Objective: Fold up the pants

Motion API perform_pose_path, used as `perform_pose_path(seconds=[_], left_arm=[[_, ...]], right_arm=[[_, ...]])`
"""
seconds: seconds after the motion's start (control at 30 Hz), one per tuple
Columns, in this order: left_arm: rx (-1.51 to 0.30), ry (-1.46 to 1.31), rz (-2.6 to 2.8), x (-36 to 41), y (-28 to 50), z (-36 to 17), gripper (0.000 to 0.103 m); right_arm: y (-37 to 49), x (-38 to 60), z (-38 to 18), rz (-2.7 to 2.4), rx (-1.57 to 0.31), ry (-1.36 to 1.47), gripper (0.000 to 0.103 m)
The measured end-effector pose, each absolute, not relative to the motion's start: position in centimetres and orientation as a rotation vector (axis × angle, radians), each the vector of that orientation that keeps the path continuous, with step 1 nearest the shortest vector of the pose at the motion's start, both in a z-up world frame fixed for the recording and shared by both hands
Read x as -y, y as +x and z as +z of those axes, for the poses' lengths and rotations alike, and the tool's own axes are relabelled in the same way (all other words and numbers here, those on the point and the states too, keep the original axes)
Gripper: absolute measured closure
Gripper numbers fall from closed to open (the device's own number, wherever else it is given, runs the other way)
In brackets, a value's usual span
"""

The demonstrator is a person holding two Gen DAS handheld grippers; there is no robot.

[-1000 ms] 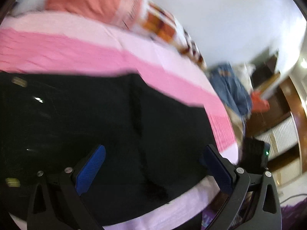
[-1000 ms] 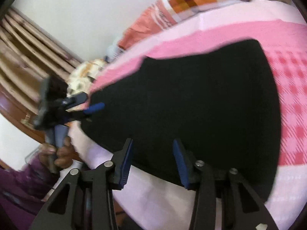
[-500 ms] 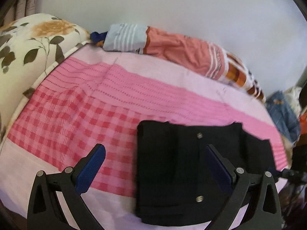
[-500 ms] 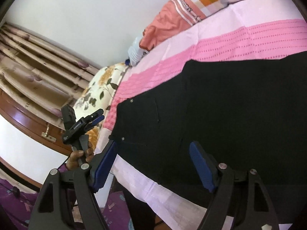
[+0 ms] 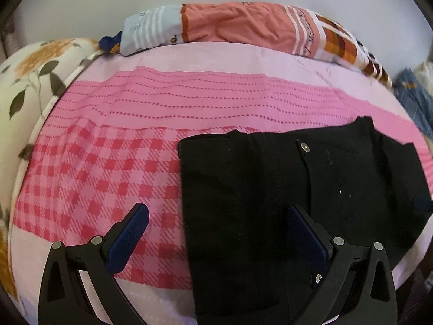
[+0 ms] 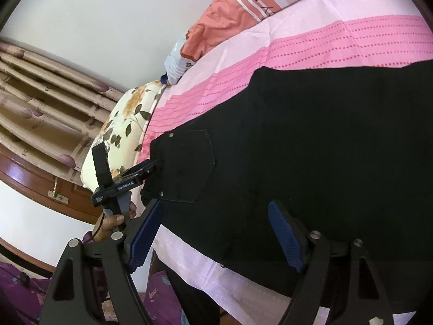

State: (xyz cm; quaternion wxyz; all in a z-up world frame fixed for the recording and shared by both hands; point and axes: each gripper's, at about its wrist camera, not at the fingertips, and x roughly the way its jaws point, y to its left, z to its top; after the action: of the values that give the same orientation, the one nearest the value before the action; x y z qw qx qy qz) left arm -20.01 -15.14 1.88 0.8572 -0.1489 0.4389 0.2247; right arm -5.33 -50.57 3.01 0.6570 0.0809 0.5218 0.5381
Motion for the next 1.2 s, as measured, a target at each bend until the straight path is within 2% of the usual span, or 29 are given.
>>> perform_pose_path(seconds=[0.63, 0.73, 0.8, 0.9, 0.97, 1.03, 1.1, 1.2], left_arm=[[-0.940, -0.284, 0.464, 15.0, -18.7, 1.7, 0.002], [-0.940, -0.345, 0.413, 14.4, -18.8, 1.3, 0.002], [-0.962, -0.487, 0.263, 13.6, -18.7, 0.0, 0.002], [-0.924, -0.479, 0.166, 13.9, -18.9, 0.2, 0.002], [-0.887, -0.543, 0.067, 13.7, -19.4, 0.4, 0.006], [-0.875, -0.557, 0.062, 13.4, -19.7, 0.5, 0.036], [-0.868, -0.586, 0.067, 12.9, -20.2, 0.5, 0.050], [-0.848, -0.659, 0.067, 12.4, -20.8, 0.5, 0.059]], right_arm=[[-4.7, 50.7, 1.5, 1.169, -1.249, 0.242, 0.019], [-4.7, 50.7, 1.3, 1.165, -1.252, 0.245, 0.019], [-4.6, 50.8, 1.3, 1.163, -1.255, 0.253, 0.018], [-4.6, 50.8, 1.1, 1.164, -1.256, 0.269, 0.017], [-4.5, 51.0, 1.1, 1.165, -1.254, 0.278, 0.017], [-4.5, 50.9, 1.0, 1.166, -1.246, 0.283, 0.016], [-4.4, 50.9, 1.0, 1.167, -1.244, 0.290, 0.015], [-4.4, 50.8, 1.0, 1.168, -1.241, 0.291, 0.015]])
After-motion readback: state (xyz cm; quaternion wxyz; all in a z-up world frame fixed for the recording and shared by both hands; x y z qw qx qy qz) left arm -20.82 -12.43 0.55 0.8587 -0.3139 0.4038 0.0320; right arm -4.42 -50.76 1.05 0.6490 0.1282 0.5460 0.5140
